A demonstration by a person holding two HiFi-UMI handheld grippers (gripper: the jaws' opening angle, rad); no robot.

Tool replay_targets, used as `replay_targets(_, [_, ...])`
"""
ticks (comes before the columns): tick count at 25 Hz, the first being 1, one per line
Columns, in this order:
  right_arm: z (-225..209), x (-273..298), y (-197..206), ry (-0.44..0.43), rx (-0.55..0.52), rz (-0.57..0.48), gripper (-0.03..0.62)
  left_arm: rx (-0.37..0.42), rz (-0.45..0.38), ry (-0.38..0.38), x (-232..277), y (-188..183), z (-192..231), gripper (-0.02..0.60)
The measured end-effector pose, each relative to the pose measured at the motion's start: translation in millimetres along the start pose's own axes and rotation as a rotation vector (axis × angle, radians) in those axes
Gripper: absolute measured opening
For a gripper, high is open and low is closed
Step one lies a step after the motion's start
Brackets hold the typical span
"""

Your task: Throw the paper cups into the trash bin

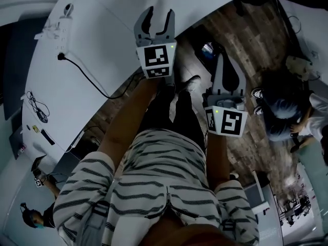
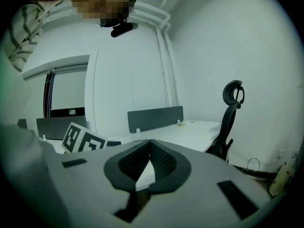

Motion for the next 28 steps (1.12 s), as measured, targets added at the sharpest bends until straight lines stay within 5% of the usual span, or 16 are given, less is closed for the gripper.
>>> replay_targets(12, [-9, 5, 22, 0.026, 0.034, 0.029, 0.009, -0.014, 0.044, -0.044, 49, 28, 3, 0.282])
replay_targets(28, [-18, 24, 36, 0.034, 0.053, 0.048, 0.009, -0.02, 0.076, -0.1, 111, 49, 11, 0.318])
Point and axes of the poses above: the fingertips, and each gripper's own axes: x forward along the fingers, z to its left, y out of its underside, the point moved 9 cm from there along -x, backward along the fingers, and after that the axes turned 13 degrees about -y, right-handed, at the moved point
